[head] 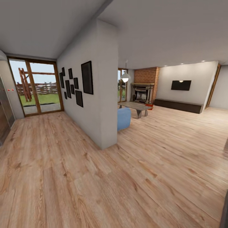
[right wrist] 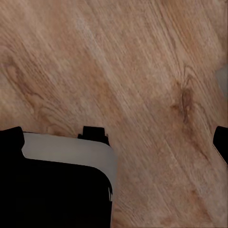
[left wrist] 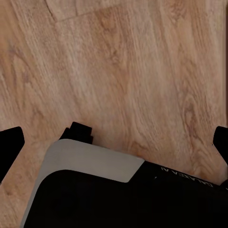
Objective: Move the two storage containers from the living room to the garage. In the garage, place one container on the floor and stack the other container on top of it (either order is fine).
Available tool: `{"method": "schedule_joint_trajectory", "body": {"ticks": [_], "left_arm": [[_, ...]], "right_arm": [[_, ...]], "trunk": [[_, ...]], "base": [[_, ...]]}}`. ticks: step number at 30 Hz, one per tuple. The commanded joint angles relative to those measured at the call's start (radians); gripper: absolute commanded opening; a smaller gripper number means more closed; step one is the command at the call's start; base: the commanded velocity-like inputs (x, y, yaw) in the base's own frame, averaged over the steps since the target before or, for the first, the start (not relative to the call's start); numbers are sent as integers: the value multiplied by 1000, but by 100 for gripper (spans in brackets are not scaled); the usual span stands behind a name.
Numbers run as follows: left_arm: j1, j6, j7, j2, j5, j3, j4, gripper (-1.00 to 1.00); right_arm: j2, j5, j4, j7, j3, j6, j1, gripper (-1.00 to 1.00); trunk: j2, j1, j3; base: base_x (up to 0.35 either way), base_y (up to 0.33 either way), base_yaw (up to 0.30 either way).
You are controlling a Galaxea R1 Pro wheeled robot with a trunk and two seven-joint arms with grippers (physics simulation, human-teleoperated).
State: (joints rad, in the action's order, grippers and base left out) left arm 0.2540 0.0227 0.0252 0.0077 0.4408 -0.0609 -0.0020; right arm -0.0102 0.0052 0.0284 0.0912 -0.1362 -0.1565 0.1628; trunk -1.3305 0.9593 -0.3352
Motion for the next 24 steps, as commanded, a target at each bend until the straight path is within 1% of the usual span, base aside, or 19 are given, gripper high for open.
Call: {"method": "schedule_joint_trajectory", "body": {"ticks": [1, 24], "left_arm": [[1, 3, 2, 0, 7, -7, 0, 100], [1, 3, 2, -1, 6, -7, -1, 100]], "right_arm": [[0, 1, 3, 3, -7, -5, 1, 100], [1, 0, 2, 2, -9, -1, 1, 100]], "trunk": [[-1, 1, -1], [-1, 1, -1]], "base": [[323, 0, 11], [323, 0, 1]]}}
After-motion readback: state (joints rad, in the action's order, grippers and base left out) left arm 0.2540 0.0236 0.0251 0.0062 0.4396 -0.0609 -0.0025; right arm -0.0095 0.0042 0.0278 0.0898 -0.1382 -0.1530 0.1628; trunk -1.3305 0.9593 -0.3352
